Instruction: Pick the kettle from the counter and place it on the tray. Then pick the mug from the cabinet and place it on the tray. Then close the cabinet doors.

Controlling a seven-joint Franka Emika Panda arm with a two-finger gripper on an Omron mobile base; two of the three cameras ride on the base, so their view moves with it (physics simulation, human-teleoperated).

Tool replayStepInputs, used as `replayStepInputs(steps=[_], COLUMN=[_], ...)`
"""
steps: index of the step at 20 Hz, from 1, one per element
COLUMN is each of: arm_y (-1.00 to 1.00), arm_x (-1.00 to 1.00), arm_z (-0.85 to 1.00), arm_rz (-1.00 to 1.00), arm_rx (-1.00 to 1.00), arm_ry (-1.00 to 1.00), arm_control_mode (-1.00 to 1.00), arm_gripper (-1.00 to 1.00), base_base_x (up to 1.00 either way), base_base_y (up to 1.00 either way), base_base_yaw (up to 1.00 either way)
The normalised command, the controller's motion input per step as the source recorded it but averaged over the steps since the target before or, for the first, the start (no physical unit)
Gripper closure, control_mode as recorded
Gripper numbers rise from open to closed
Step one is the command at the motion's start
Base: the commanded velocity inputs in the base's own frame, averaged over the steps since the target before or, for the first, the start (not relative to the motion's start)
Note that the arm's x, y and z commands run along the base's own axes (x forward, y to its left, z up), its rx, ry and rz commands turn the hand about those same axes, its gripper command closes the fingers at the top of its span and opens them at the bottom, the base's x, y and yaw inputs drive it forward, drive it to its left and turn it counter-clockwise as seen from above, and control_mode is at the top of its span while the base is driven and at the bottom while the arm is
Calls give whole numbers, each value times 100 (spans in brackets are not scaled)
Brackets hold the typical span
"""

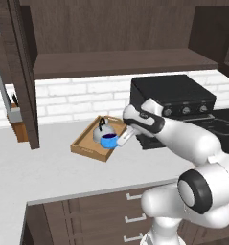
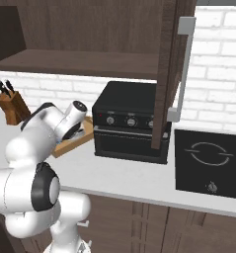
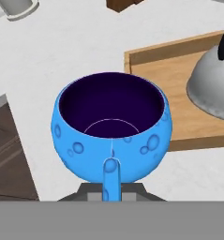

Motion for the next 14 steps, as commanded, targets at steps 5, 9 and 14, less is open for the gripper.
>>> replayStepInputs(steps=[5, 9, 14], arm_y=[4, 13, 12], arm_x=[40, 35, 31], arm_z=[-32, -30, -21], arm_rz=[0, 0, -1], arm_rx=[-2, -3, -2], arm_ry=[0, 0, 0], arm_control_mode=[-100, -100, -100], arm_gripper=[100, 100, 100], base_base_x=[0, 0, 0], base_base_y=[0, 0, 0], base_base_yaw=[0, 0, 0])
